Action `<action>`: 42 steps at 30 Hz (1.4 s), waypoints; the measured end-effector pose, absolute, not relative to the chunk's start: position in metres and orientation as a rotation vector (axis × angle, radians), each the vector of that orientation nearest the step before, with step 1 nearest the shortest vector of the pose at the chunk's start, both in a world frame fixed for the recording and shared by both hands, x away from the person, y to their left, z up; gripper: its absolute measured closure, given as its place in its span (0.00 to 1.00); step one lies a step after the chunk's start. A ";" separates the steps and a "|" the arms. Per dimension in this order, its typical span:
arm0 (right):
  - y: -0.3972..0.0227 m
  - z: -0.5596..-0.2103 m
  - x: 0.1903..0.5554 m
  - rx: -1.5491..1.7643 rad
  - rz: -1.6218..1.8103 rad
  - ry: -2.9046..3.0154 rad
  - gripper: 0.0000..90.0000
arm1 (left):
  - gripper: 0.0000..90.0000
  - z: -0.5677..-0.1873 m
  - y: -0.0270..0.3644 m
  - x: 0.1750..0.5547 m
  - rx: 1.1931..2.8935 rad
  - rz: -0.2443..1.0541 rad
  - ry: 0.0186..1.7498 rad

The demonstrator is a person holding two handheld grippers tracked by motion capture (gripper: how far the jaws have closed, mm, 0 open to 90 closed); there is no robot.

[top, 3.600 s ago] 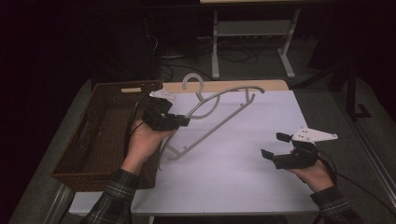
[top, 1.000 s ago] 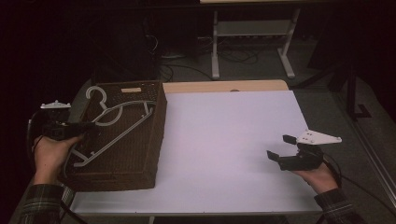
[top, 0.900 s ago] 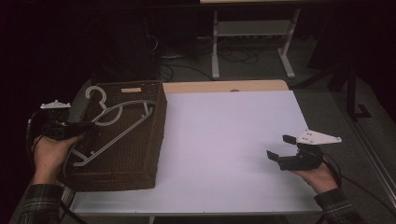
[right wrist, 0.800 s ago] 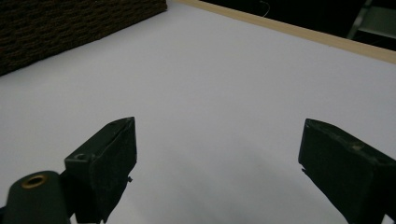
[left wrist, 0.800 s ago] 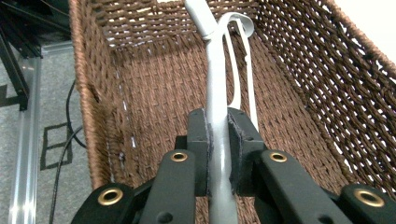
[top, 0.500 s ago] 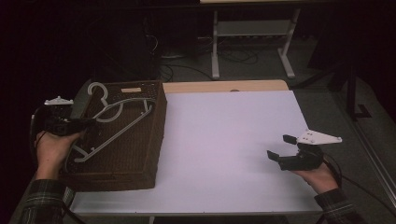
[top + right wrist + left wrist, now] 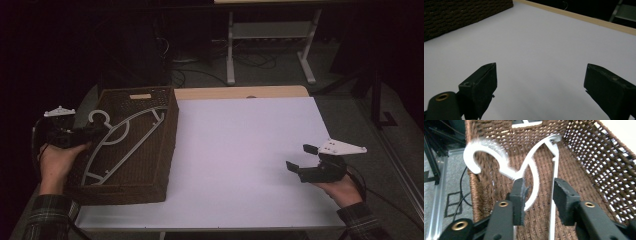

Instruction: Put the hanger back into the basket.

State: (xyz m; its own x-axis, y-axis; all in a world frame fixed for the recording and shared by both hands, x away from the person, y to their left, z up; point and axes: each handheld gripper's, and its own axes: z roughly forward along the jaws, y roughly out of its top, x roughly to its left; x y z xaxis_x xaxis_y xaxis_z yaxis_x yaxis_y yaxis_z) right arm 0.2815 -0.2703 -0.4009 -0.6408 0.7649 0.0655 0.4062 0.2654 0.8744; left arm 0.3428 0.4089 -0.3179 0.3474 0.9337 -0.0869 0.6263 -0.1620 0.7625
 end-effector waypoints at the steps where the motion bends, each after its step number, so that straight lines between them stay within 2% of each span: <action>1: -0.270 -0.401 0.282 1.065 1.329 2.172 0.12 | 0.63 -0.316 0.406 0.342 1.882 0.535 1.352; 12: -0.271 -0.401 0.282 1.067 1.332 2.172 0.12 | 0.33 -0.294 0.343 0.334 1.875 0.496 1.167; 19: -0.272 -0.400 0.281 1.063 1.341 2.167 0.12 | 0.22 -0.287 0.294 0.330 1.879 0.451 1.046; 32: -0.272 -0.394 0.279 1.014 1.384 2.156 0.11 | 0.17 -0.296 0.196 0.319 1.908 0.368 0.825; 42: -0.272 -0.390 0.276 0.974 1.415 2.144 0.10 | 0.17 -0.324 0.142 0.309 1.933 0.332 0.728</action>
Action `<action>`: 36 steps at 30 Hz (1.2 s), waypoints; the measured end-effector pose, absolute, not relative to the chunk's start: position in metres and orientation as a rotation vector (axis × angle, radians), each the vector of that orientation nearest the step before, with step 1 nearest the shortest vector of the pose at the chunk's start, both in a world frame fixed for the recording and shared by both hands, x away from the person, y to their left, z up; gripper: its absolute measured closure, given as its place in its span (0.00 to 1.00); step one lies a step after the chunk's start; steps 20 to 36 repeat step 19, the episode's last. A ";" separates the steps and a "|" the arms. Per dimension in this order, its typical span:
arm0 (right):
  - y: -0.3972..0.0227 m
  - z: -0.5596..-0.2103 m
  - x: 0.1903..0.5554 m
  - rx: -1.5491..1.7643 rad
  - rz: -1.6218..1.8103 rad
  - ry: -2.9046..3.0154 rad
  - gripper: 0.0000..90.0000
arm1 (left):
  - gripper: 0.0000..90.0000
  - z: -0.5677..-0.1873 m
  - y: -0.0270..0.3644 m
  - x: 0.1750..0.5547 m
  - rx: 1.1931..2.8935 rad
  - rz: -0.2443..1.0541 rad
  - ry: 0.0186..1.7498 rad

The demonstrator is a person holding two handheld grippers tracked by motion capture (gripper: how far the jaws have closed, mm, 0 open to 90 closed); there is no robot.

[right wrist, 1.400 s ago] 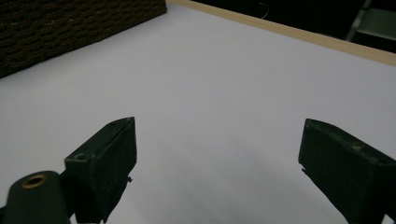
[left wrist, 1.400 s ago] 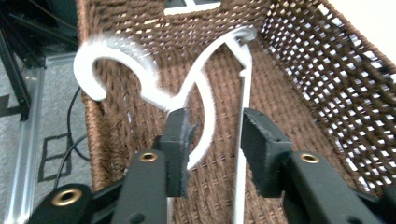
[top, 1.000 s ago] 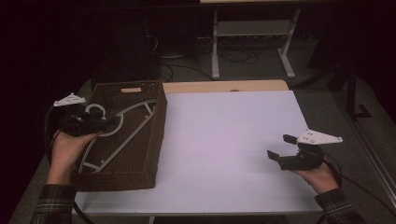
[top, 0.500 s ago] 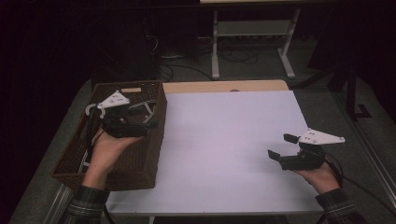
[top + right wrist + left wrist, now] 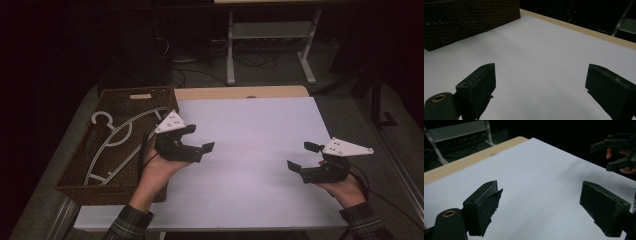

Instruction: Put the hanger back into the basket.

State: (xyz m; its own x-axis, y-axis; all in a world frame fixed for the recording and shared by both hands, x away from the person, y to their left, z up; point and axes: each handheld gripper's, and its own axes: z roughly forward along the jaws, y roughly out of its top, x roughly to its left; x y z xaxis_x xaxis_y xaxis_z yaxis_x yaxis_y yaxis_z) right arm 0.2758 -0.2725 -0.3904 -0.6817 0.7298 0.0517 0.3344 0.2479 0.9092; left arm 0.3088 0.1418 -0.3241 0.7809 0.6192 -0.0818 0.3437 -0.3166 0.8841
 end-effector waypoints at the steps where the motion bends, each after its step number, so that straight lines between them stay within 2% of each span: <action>1: -0.272 -0.390 0.276 0.968 1.418 2.143 0.09 | 0.17 -0.327 0.139 0.308 1.937 0.332 0.721; 7: -0.272 -0.389 0.274 0.949 1.427 2.146 0.09 | 0.17 -0.354 0.120 0.303 1.965 0.297 0.693; 15: -0.272 -0.390 0.273 0.944 1.424 2.151 0.09 | 0.17 -0.372 0.111 0.298 1.993 0.314 0.666; 36: -0.271 -0.390 0.272 0.940 1.421 2.155 0.09 | 0.17 -0.375 0.109 0.298 2.002 0.308 0.664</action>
